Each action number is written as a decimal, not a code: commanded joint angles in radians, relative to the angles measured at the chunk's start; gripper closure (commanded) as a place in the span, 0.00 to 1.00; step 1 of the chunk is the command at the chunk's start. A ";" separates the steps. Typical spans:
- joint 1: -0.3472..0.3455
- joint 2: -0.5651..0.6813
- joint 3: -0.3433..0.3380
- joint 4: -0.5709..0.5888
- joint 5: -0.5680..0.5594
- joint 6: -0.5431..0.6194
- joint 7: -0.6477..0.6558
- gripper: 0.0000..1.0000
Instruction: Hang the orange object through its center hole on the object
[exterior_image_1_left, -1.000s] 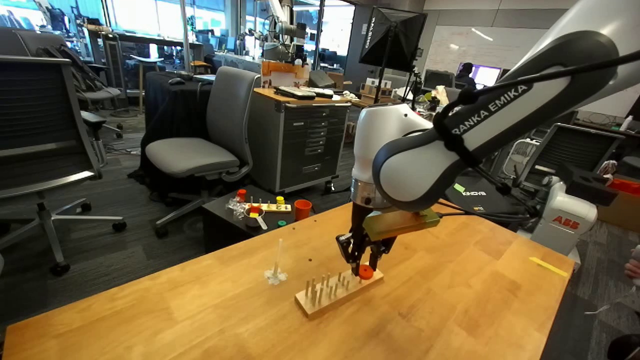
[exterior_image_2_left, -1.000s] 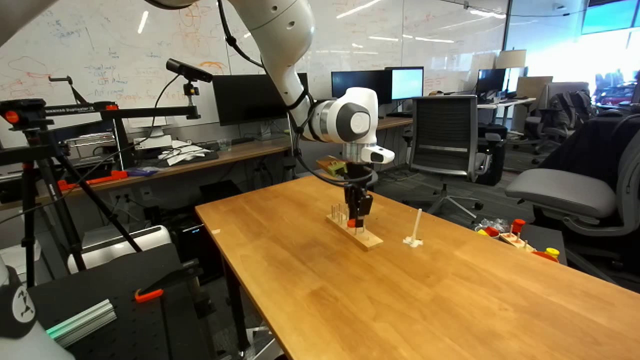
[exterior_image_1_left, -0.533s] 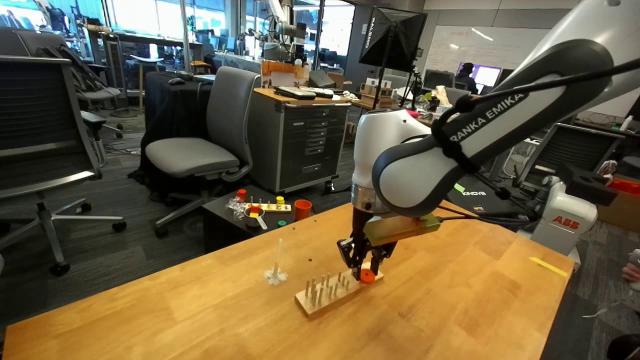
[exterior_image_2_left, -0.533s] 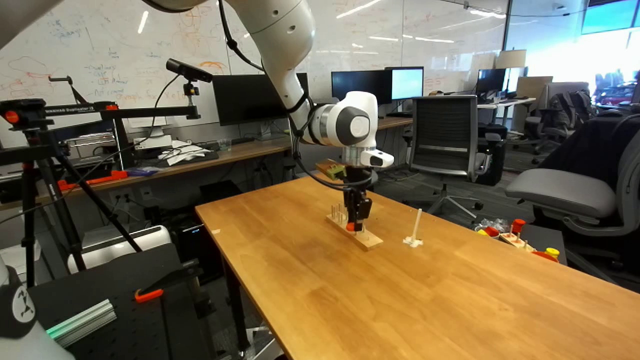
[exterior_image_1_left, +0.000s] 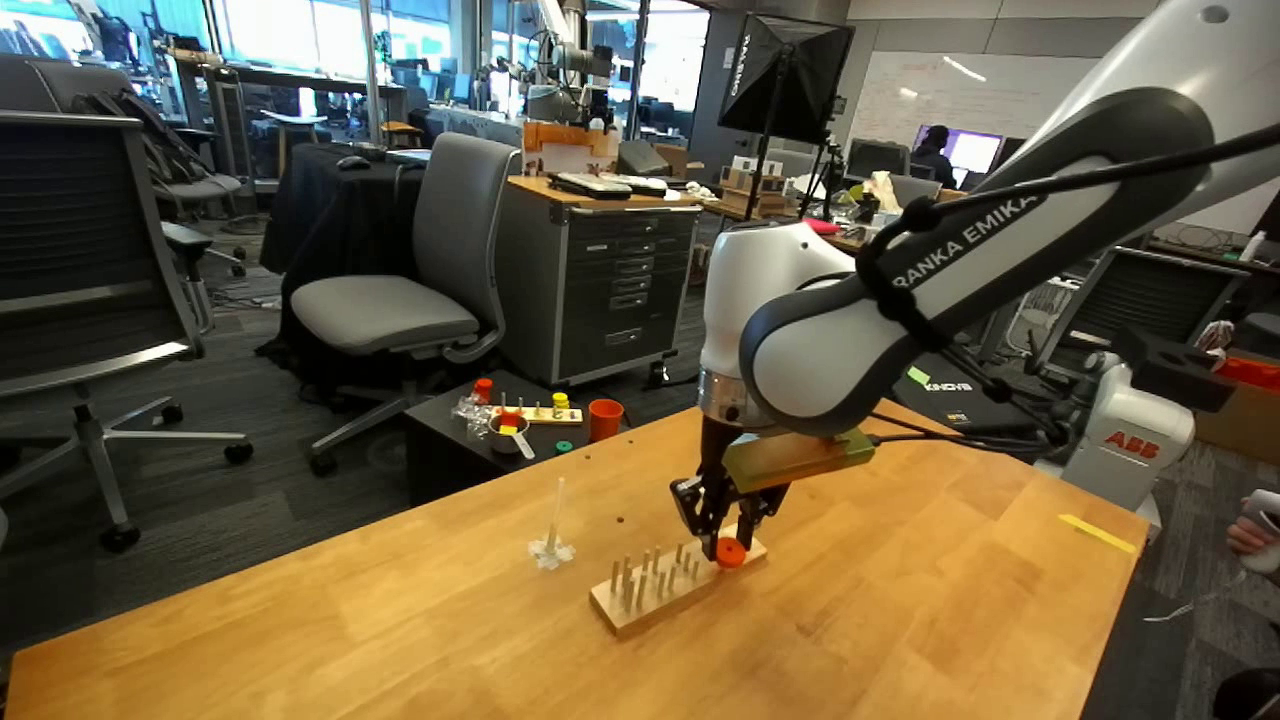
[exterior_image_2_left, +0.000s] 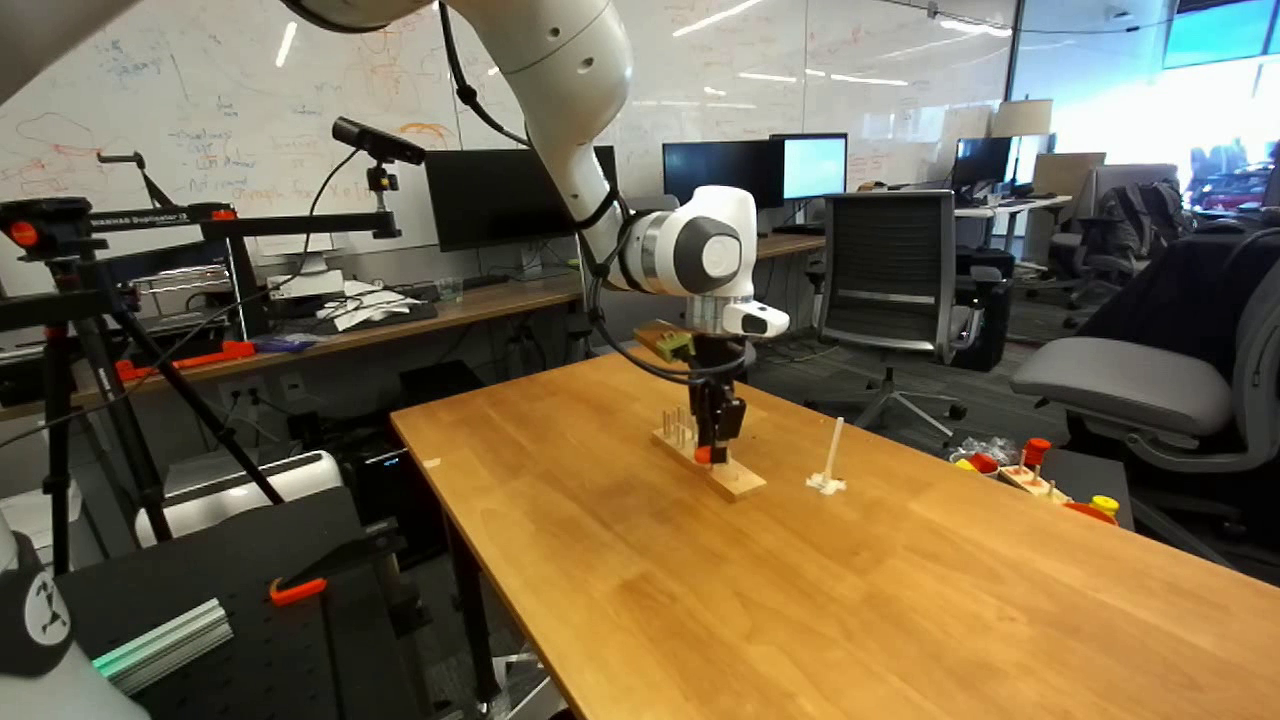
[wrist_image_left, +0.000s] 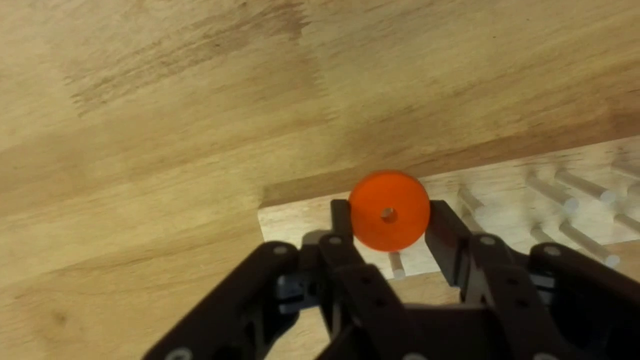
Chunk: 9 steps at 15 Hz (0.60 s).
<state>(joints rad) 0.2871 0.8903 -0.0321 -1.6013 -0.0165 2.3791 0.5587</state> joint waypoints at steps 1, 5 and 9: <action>0.013 0.025 -0.013 0.062 -0.002 -0.028 -0.007 0.82; 0.012 0.039 -0.011 0.082 0.001 -0.028 -0.008 0.82; 0.003 0.048 -0.005 0.087 0.012 -0.027 -0.011 0.82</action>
<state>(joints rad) 0.2874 0.9152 -0.0321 -1.5572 -0.0160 2.3785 0.5587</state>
